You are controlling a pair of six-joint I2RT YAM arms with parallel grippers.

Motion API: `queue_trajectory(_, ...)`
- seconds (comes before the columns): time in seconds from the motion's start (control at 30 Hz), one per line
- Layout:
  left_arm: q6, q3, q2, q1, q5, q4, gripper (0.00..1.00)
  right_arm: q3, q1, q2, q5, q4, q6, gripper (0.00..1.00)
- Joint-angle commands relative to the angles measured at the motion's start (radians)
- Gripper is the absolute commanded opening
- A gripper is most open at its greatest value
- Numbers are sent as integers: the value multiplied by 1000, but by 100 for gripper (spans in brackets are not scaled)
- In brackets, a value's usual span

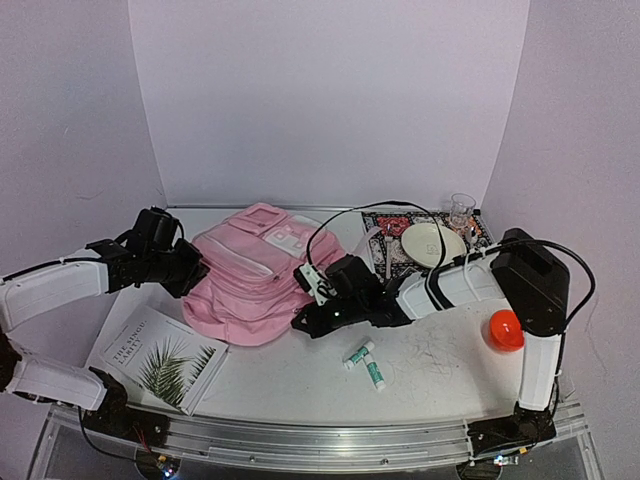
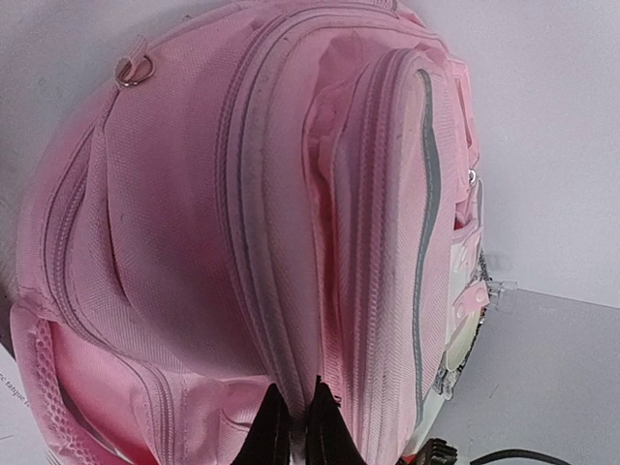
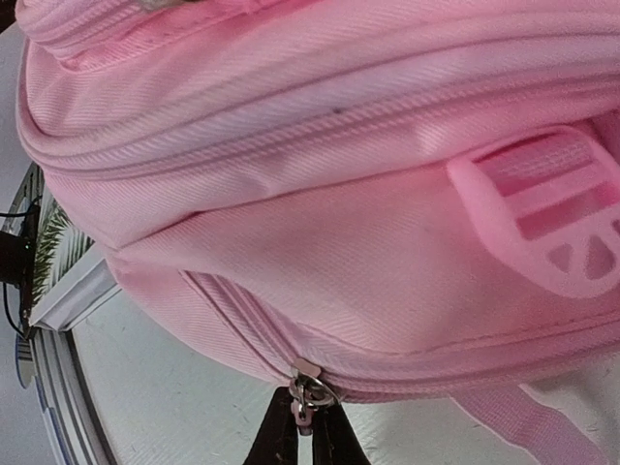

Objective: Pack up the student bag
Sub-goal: Unzip the largest pocket of the student bag.

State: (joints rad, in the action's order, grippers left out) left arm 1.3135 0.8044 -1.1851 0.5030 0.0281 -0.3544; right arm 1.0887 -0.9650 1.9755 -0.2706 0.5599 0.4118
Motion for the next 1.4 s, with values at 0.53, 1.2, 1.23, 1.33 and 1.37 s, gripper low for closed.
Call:
queue_trajectory(0.53,64,25,-36,57,71,248,0,425,-110,52,-116,-326,143,0)
queue_trajectory(1.2,-10,6,-90,98,220,299,0,521,-156,99,-238,-359,243,11)
queue_trajectory(1.23,-25,10,-91,94,223,299,0,490,-155,85,-212,-359,239,12)
queue_trajectory(1.33,-113,37,-102,82,214,292,0,409,-148,30,-118,-358,235,13)
queue_trajectory(1.37,-138,45,-106,79,209,287,0,382,-145,19,-102,-356,238,14)
